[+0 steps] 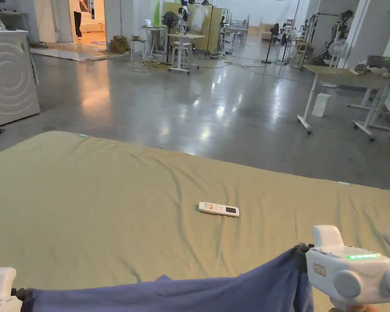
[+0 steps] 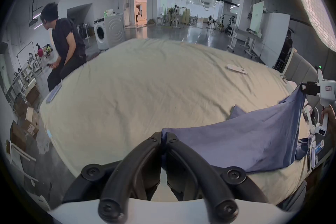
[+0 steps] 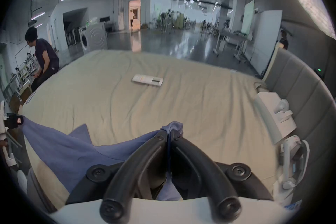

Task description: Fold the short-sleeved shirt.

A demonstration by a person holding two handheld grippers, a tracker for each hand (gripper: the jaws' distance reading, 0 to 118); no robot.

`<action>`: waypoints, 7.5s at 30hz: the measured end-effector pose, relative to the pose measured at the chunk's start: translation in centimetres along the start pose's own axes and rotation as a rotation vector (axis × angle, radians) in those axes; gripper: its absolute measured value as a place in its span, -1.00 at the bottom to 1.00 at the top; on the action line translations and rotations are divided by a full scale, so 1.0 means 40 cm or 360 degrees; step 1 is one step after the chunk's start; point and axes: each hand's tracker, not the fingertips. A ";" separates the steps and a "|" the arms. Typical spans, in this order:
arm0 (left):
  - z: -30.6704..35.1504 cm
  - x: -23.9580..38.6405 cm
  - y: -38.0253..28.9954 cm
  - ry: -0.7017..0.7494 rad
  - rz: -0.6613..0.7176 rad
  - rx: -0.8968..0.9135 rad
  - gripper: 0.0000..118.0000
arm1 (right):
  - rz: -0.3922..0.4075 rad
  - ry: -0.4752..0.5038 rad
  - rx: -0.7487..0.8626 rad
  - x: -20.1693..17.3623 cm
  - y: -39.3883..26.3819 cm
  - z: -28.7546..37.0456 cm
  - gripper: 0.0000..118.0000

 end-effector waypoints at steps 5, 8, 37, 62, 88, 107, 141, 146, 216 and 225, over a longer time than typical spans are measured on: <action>0.042 0.053 0.145 -0.0054 -0.0024 0.0168 -0.90 | -0.0046 -0.0113 0.0184 0.084 0.085 0.143 -0.98; 0.069 0.097 0.257 -0.0088 -0.0051 0.0287 -0.90 | -0.0080 -0.0167 0.0271 0.126 0.150 0.223 -0.98; 0.257 0.376 1.016 -0.0071 -0.0226 0.0784 -0.90 | -0.0184 -0.0544 0.0808 0.245 0.706 0.472 -0.98; 0.096 0.363 0.763 -0.0091 -0.0244 0.0695 -0.90 | -0.0111 -0.0532 0.0762 0.189 0.477 0.354 -0.98; 0.223 0.094 -0.014 -0.0172 -0.0123 0.0198 -0.90 | -0.0057 -0.0444 0.0326 0.011 -0.333 0.649 -0.98; 0.067 0.029 -0.345 -0.0095 -0.0239 -0.0454 -0.90 | -0.0130 -0.0374 -0.0588 -0.042 -0.703 0.519 -0.97; 0.207 0.399 0.013 -0.0252 -0.0244 0.0670 -0.97 | -0.0260 -0.0333 0.0650 -0.161 -0.282 0.496 -1.00; 0.212 0.406 0.008 -0.0241 -0.0299 0.0691 -0.97 | -0.0258 -0.0344 0.0665 -0.168 -0.266 0.496 -1.00; 0.049 0.038 -0.334 -0.0133 -0.0214 -0.0766 -0.89 | -0.0370 -0.0227 -0.1037 0.028 -0.719 0.434 -0.07; 0.049 0.031 -0.342 -0.0142 -0.0160 -0.0765 -0.89 | -0.0275 -0.0145 -0.1001 -0.013 -0.727 0.421 -0.89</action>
